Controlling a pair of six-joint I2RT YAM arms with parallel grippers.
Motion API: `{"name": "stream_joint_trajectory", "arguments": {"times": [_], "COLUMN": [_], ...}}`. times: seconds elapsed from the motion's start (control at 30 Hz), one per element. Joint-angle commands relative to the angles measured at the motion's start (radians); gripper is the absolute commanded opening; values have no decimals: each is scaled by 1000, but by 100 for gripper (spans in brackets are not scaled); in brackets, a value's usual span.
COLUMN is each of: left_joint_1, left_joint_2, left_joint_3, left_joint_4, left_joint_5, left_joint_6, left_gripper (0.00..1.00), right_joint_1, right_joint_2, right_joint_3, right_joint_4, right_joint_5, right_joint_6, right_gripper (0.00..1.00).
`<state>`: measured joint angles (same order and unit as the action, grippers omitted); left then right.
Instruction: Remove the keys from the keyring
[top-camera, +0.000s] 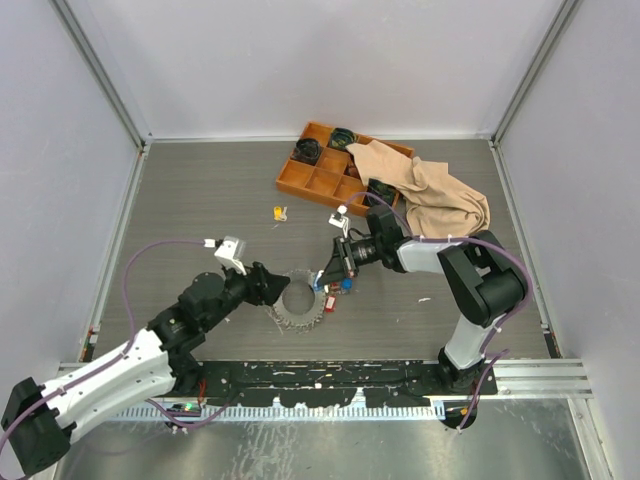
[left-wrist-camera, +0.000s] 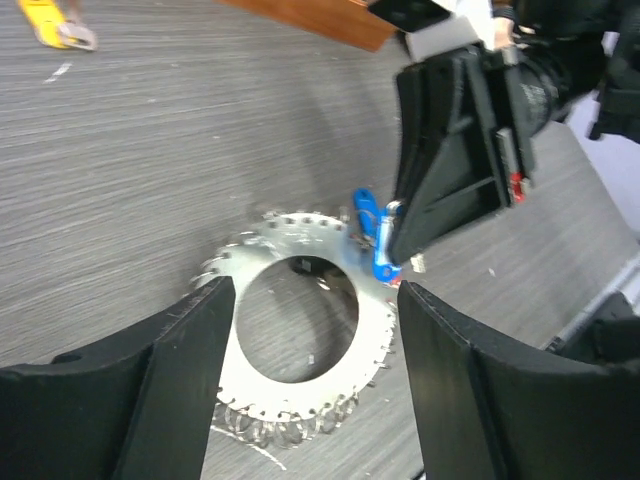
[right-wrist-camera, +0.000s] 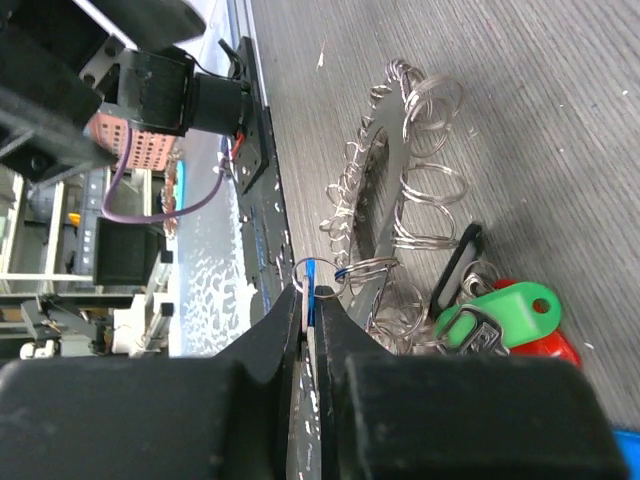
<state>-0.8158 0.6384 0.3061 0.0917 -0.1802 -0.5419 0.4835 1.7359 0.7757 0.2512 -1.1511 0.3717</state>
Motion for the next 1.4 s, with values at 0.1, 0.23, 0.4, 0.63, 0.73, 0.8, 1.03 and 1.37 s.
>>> {"name": "stream_joint_trajectory", "arguments": {"times": [0.1, 0.23, 0.4, 0.63, 0.73, 0.8, 1.03, 1.37], "left_joint_1": [3, 6, 19, 30, 37, 41, 52, 63], "left_joint_2": [156, 259, 287, 239, 232, 236, 271, 286], "left_joint_3": [114, 173, 201, 162, 159, 157, 154, 158], "left_joint_4": [58, 4, -53, -61, -67, -65, -46, -43], "left_joint_5": [183, 162, 135, 94, 90, 93, 127, 158], "left_joint_6": [-3, 8, -10, -51, -51, -50, -50, -49], "left_gripper": [70, 67, 49, 48, 49, 49, 49, 52], "right_joint_1": [11, 34, 76, 78, 81, 82, 84, 80], "right_joint_2": [17, 25, 93, 222, 252, 259, 261, 263], "right_joint_3": [16, 54, 180, 293, 317, 327, 337, 341], "right_joint_4": [91, 1, -204, -324, -340, -347, -317, -279], "right_joint_5": [-10, 46, 125, 164, 165, 159, 111, 65], "right_joint_6": [141, 100, 6, -15, -18, -23, 8, 39], "right_gripper": [1, 1, 2, 5, 8, 11, 25, 38]}}
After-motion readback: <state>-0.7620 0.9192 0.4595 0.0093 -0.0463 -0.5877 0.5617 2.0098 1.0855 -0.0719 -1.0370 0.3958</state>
